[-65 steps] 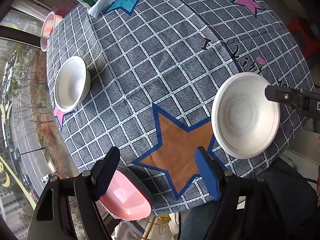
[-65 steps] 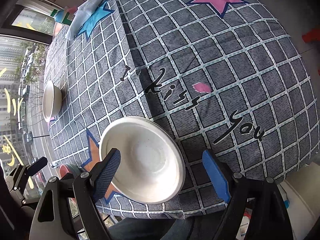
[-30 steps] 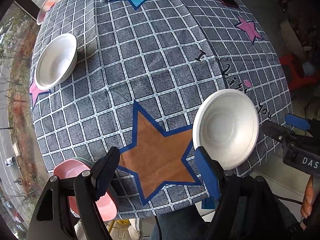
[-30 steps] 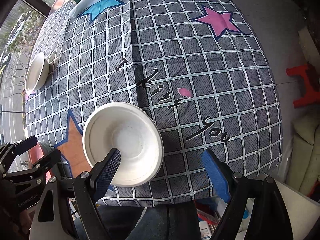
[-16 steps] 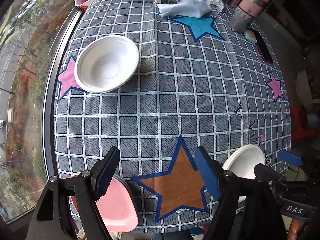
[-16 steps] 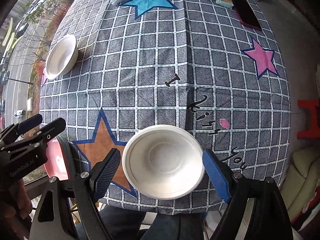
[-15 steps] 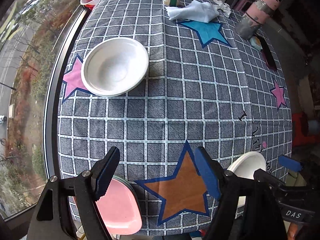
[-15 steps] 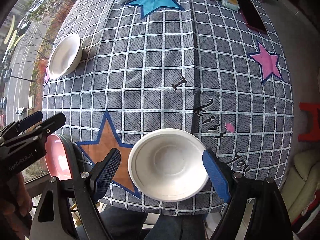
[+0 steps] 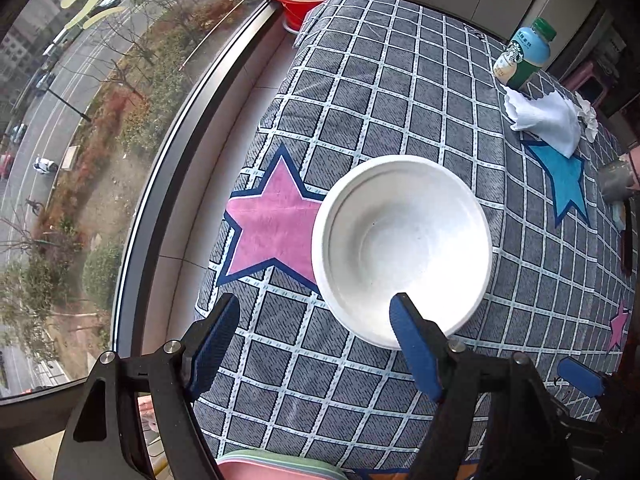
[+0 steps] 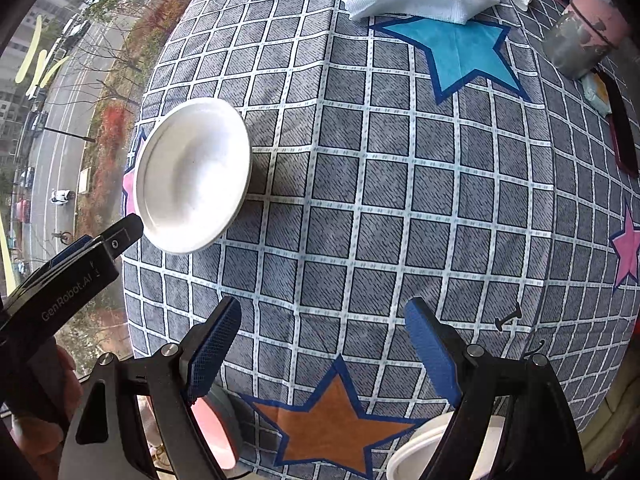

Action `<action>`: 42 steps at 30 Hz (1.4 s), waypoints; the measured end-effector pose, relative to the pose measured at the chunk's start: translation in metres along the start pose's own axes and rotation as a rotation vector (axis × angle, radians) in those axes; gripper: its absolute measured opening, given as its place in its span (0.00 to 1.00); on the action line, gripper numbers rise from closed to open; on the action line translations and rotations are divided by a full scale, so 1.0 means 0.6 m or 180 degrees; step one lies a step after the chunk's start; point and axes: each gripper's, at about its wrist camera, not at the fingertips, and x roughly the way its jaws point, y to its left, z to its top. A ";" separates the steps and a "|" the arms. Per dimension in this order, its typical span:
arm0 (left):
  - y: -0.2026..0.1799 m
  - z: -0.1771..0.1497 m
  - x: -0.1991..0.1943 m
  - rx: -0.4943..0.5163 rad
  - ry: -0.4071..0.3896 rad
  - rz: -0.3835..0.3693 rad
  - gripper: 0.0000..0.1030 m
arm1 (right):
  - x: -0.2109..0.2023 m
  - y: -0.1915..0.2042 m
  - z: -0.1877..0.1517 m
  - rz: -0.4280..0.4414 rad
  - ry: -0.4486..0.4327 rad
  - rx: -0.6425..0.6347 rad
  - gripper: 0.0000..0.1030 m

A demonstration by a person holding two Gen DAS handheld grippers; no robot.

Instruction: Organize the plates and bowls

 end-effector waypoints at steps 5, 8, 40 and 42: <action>0.006 0.040 0.036 -0.0035 -0.0023 -0.0053 0.78 | 0.030 0.020 0.050 0.0128 -0.0002 0.0090 0.83; 0.011 0.056 0.056 -0.0082 0.0014 -0.0106 0.78 | 0.048 0.037 0.070 0.0135 0.0014 0.0003 0.83; -0.179 -0.155 0.083 0.0689 0.0603 -0.0324 0.34 | 0.117 -0.048 -0.052 0.0214 0.0604 0.0173 0.18; -0.188 -0.179 0.073 0.0740 0.0598 -0.0318 0.34 | 0.114 -0.052 -0.070 0.0191 0.0619 0.0150 0.18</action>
